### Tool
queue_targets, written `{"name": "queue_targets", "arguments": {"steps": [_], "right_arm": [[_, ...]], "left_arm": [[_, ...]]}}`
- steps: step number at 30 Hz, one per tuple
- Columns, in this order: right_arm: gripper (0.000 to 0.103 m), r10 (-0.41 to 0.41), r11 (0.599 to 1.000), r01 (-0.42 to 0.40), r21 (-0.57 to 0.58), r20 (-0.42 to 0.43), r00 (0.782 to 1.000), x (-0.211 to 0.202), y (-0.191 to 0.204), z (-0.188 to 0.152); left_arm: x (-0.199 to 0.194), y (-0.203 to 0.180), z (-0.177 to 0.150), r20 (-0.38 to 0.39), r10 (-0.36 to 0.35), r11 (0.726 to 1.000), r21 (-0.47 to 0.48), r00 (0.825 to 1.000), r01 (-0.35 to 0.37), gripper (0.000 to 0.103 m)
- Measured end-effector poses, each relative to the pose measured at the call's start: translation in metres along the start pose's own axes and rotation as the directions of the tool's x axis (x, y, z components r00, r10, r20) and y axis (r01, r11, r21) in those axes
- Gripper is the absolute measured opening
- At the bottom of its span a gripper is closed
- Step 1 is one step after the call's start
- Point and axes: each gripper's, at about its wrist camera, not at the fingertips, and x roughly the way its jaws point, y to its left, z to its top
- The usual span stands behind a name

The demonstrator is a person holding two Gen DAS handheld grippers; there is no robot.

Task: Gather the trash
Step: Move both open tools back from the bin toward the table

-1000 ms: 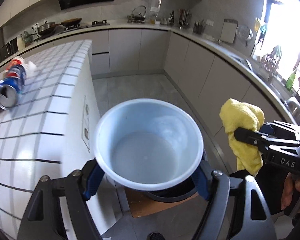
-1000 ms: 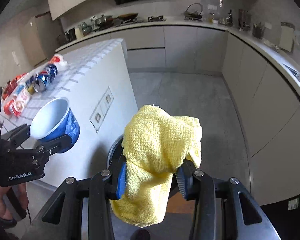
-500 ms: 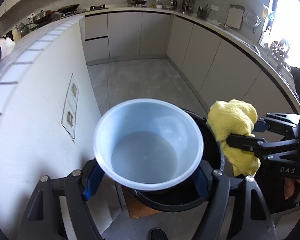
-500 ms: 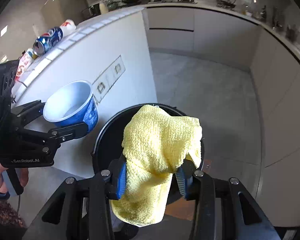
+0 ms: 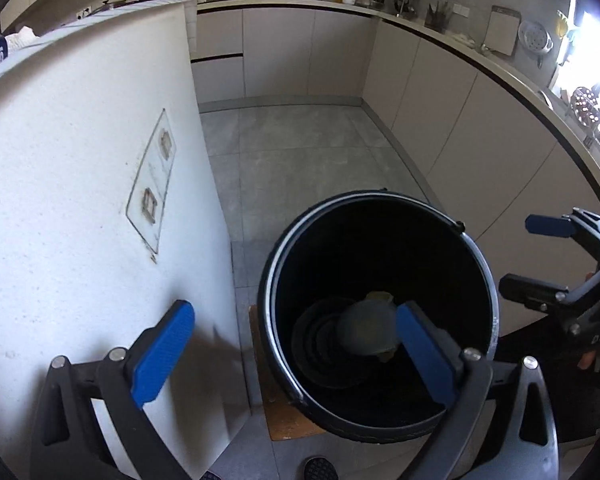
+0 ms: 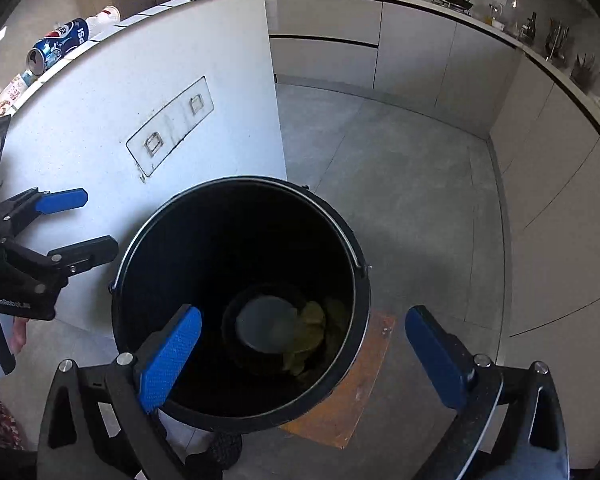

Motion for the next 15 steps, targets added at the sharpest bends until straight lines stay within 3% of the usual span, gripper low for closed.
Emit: {"name": "queue_targets", "arguments": {"steps": [7,15], "right_arm": [[0.103,-0.025,0.999,0.025,0.021,0.022,0.999,-0.014,0.005,0.014],[0.103,-0.065,0.997,0.061,0.049,0.094,0.993,-0.062,0.013,0.026]], "left_arm": [[-0.016,-0.003,0.012,0.037,0.016,1.000,-0.001,0.999,-0.016,0.101],[-0.052,-0.004,0.027,0.091,0.005,1.000,-0.007,0.996,-0.004,0.101]]}}
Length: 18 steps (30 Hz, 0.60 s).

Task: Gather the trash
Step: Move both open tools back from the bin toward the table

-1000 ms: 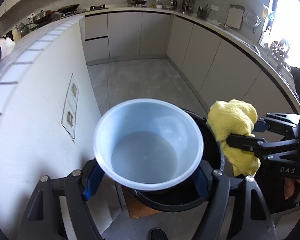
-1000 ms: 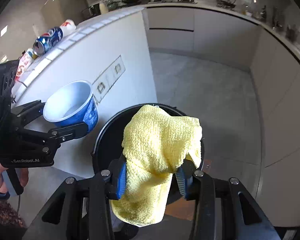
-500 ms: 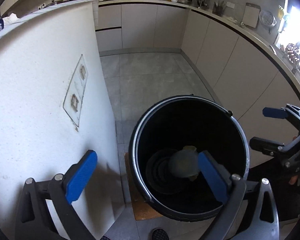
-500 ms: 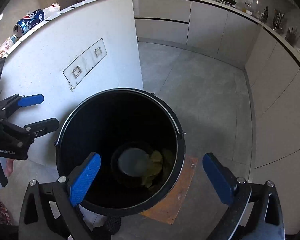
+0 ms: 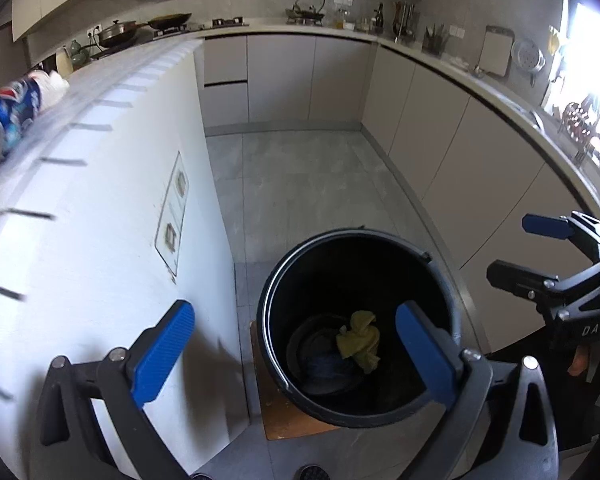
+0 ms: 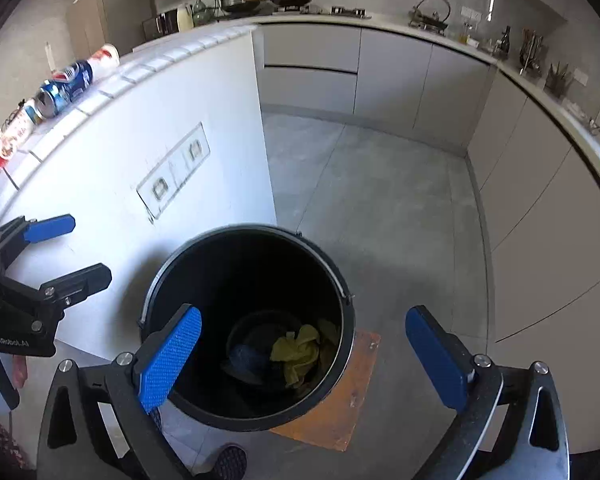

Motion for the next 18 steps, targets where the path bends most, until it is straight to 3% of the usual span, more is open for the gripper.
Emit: {"name": "queue_targets", "arguments": {"steps": [9,18], "right_arm": [[0.103,0.014,1.000,-0.016,0.014,0.146,0.989,-0.079,0.018,0.020],[0.103,0.026,1.000,-0.028,0.013,0.163,0.986,-0.112,0.080,0.042]], "left_arm": [[-0.070,0.018,0.011,0.096,-0.004,1.000,-0.013,0.995,0.005,0.102],[-0.119,0.086,0.002,0.156,0.089,0.992,-0.100,0.984,-0.074,0.102]]}}
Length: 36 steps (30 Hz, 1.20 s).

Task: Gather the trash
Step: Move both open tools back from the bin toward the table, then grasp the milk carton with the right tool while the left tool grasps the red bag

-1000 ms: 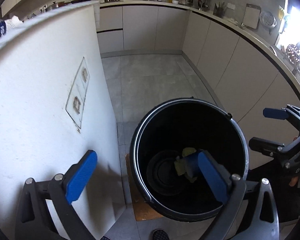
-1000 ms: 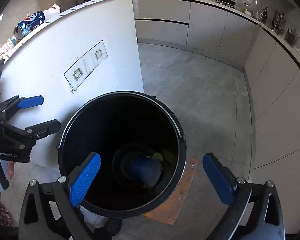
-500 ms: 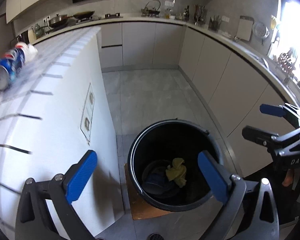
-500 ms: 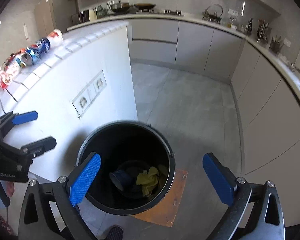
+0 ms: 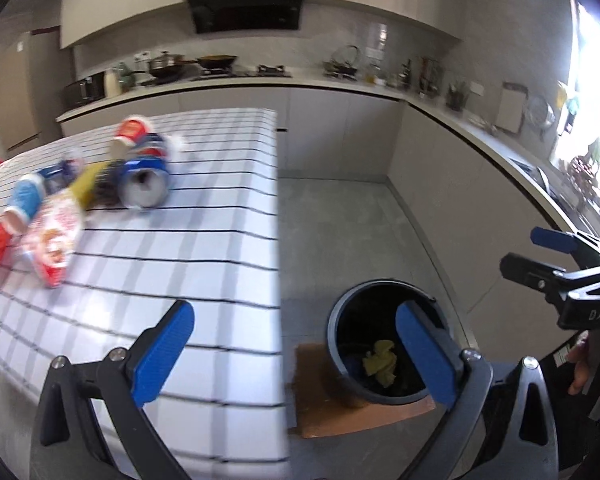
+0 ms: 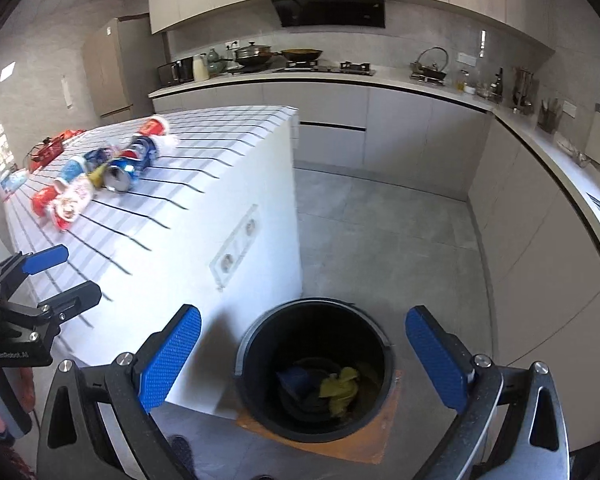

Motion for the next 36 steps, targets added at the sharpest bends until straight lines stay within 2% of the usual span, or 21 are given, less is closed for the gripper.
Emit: {"name": "queue_targets", "arguments": {"steps": [5,10,17,28,36], "right_arm": [[0.103,0.011,0.999,-0.011,-0.042,0.000,1.000,-0.007,0.050,0.013],[0.103,0.040,0.997,-0.039,-0.070,0.010,0.999,-0.005,0.098,0.027],[0.103,0.071,0.990,-0.068,-0.123,0.022,0.997,0.002,0.164,0.045],[0.103,0.139,0.973,-0.131,-0.191,0.025,0.990,0.021,0.259,0.069],[0.103,0.155,0.976,-0.149,-0.161,0.025,0.988,0.042,0.308,0.088]], "left_arm": [[-0.022,0.045,-0.005,0.020,0.081,0.996,-0.028,0.997,-0.080,0.102],[-0.044,0.104,-0.011,0.046,0.131,0.987,-0.101,0.990,-0.126,0.102],[-0.065,0.174,-0.022,0.066,0.223,0.959,-0.193,0.973,-0.207,0.102],[-0.084,0.246,-0.035,0.067,0.290,0.932,-0.246,0.954,-0.266,0.102],[-0.079,0.299,-0.033,0.053,0.310,0.922,-0.259,0.949,-0.286,0.102]]}}
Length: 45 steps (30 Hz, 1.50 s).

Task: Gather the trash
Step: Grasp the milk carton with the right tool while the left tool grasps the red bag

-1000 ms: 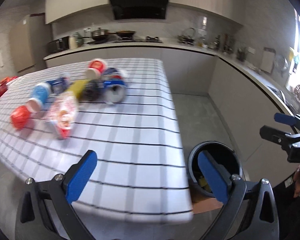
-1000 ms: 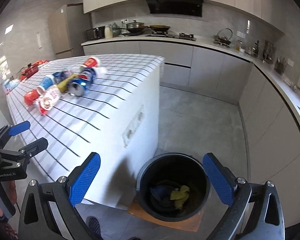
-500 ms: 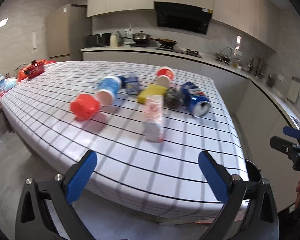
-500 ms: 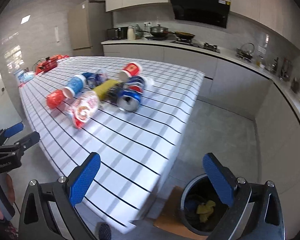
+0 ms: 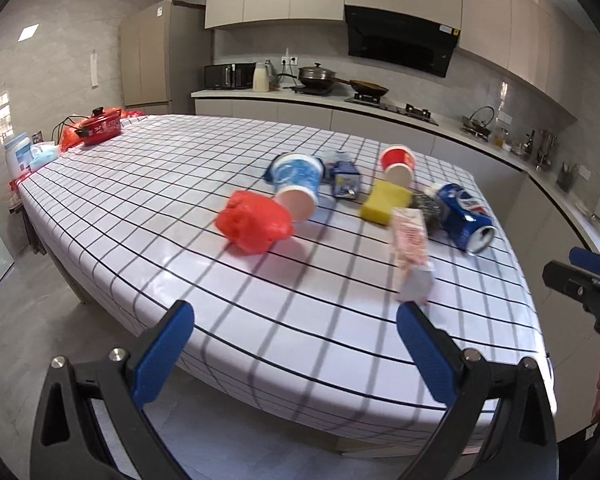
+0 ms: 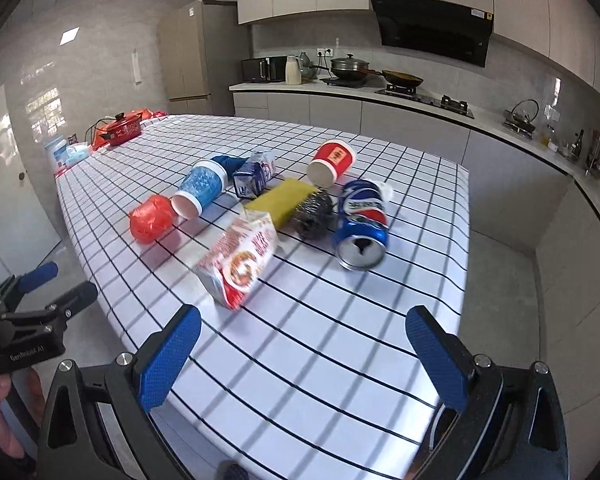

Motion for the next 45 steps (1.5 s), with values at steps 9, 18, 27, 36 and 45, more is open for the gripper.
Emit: {"name": "queue_targets", "arguments": {"steps": [9,18,27,36,45], "right_arm": [[0.103,0.017,0.998,-0.016,0.057,-0.014,1.000,0.047,0.035,0.029],[0.092,0.031,0.996,-0.025,0.086,-0.070,0.997,0.101,0.052,0.043],[0.078,0.035,0.994,-0.018,0.106,-0.159,0.987,0.150,0.054,0.046],[0.036,0.064,0.988,-0.038,0.151,-0.170,0.983,0.163,0.045,0.045],[0.034,0.086,0.986,-0.064,0.152,-0.141,0.986,0.149,0.043,0.048]], "left_arm": [[0.041,0.028,0.021,-0.020,-0.017,1.000,0.009,1.000,0.017,0.100],[0.087,0.041,0.043,-0.057,-0.067,0.998,0.001,0.996,0.067,0.092],[0.125,0.038,0.054,-0.103,-0.102,0.995,0.010,0.989,0.103,0.089],[0.149,0.045,0.056,-0.167,-0.146,0.989,-0.031,0.975,0.143,0.038],[0.123,0.049,0.057,-0.112,-0.147,0.989,-0.026,0.983,0.145,0.029]]}}
